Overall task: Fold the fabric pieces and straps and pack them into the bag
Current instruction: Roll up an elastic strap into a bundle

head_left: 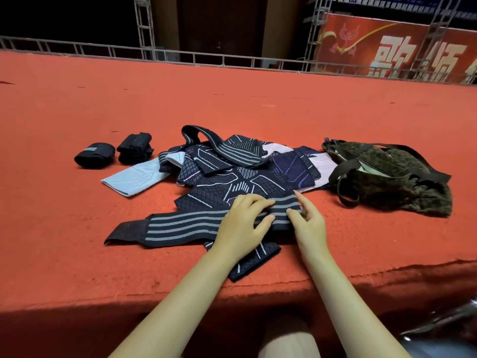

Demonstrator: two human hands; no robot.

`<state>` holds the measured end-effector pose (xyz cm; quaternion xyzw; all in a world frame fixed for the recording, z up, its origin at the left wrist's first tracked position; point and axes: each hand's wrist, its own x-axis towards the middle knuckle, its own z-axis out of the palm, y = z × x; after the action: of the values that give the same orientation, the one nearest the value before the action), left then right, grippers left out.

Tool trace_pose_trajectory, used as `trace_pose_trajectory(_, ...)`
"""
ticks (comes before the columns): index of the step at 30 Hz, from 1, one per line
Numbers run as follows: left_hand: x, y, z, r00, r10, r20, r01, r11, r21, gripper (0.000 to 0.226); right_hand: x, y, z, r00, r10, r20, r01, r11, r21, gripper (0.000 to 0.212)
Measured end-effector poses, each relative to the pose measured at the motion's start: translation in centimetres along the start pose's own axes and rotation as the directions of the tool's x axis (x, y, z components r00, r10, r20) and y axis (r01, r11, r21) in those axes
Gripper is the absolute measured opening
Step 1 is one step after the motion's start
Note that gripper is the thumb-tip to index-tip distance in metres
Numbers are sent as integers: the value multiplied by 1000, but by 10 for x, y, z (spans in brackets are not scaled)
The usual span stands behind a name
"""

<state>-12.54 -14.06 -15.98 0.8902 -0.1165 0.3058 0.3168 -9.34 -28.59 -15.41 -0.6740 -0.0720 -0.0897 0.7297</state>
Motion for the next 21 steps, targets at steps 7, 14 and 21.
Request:
trace_pose_trajectory(7,0,2,-1,998,-12,59,10,1000,27,38,-4,0,0,993,-115,-23,113,990,-88,40)
trace_pose_trajectory(14,2,2,-4,968,-194,158,200,980,-22,50,-7,-2,4,989,-59,135,66,997,-47,27)
trace_pose_trajectory(21,9,0,-12,908,-400,124,419,866,-272,38,-6,1,6,933,-96,347,204,935,-290,35)
